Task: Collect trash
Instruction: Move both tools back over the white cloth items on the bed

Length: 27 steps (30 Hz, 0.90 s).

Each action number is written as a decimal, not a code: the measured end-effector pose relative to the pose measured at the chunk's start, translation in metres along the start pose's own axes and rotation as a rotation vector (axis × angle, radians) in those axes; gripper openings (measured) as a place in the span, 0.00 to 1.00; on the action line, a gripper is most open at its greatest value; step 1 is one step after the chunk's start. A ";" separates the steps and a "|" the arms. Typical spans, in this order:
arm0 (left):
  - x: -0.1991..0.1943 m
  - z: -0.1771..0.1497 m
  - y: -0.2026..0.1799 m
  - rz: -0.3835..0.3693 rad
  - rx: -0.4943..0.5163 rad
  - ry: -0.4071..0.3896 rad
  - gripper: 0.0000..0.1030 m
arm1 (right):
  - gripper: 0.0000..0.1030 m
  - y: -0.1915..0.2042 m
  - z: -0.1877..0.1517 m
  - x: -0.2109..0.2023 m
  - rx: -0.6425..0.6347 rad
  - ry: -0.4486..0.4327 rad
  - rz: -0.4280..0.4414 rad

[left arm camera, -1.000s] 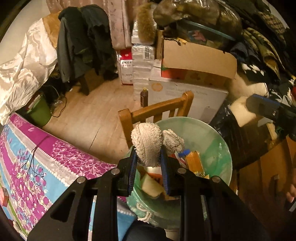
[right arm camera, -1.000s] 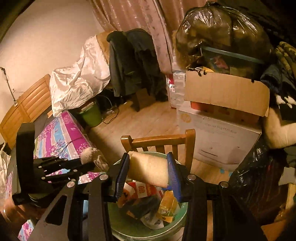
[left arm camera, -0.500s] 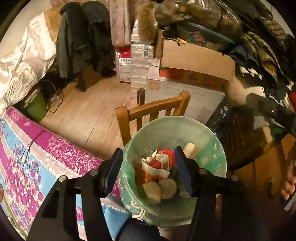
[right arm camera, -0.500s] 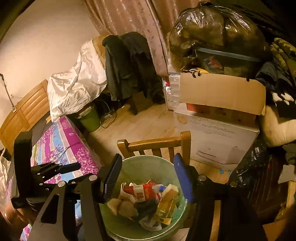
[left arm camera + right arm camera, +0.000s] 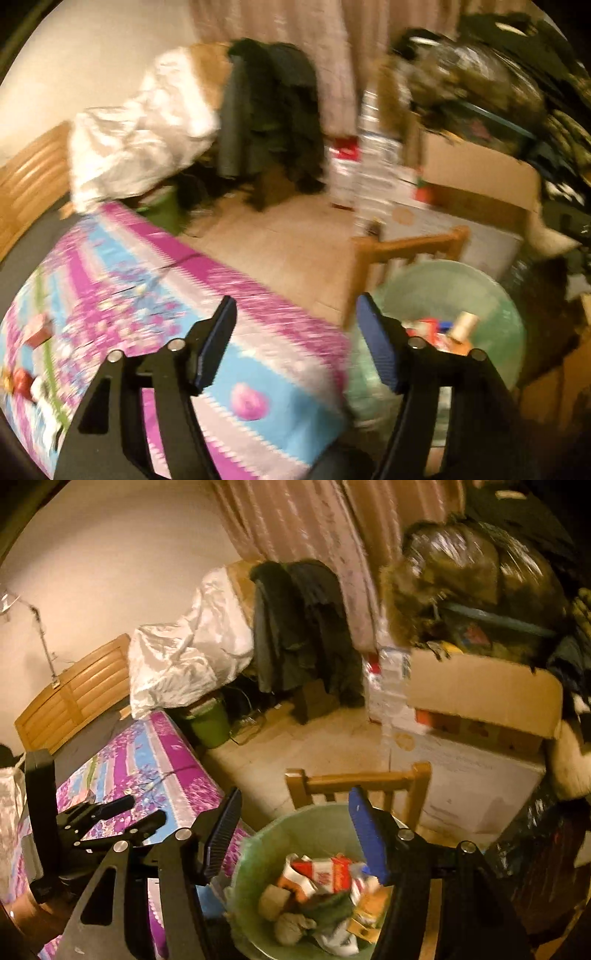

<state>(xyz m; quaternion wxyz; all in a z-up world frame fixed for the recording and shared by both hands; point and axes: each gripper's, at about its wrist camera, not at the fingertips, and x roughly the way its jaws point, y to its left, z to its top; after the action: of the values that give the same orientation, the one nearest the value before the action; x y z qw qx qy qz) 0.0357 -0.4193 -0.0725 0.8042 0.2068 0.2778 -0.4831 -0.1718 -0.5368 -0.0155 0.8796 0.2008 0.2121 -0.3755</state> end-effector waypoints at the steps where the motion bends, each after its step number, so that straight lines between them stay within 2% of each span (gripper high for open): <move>1: -0.003 -0.003 0.008 0.027 -0.015 -0.008 0.65 | 0.66 0.012 0.000 -0.001 -0.020 -0.025 0.009; 4: -0.012 -0.024 0.049 0.135 -0.081 -0.018 0.67 | 0.69 0.046 -0.001 -0.002 -0.072 -0.074 0.046; 7: -0.022 -0.045 0.082 0.200 -0.125 -0.013 0.70 | 0.74 0.079 0.000 0.005 -0.110 -0.082 0.095; 11: -0.045 -0.091 0.137 0.276 -0.158 0.012 0.72 | 0.75 0.128 -0.004 0.025 -0.146 -0.031 0.192; 15: -0.066 -0.142 0.200 0.333 -0.207 0.071 0.72 | 0.76 0.197 -0.013 0.055 -0.205 0.061 0.325; 19: -0.093 -0.189 0.272 0.360 -0.312 0.116 0.72 | 0.76 0.282 -0.034 0.091 -0.309 0.162 0.442; 21: -0.101 -0.206 0.298 0.339 -0.333 0.128 0.72 | 0.76 0.330 -0.048 0.112 -0.347 0.234 0.518; 25: -0.108 -0.229 0.348 0.308 -0.308 0.122 0.72 | 0.76 0.419 -0.070 0.156 -0.418 0.351 0.626; 27: -0.106 -0.237 0.371 0.254 -0.284 0.122 0.72 | 0.75 0.472 -0.083 0.183 -0.459 0.428 0.666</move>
<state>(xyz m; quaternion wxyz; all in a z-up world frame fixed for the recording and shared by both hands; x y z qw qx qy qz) 0.2683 -0.0403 -0.1603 0.8615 0.1535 0.3628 -0.3204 0.2764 -0.2985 -0.0888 0.9105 0.1309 0.3907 0.0347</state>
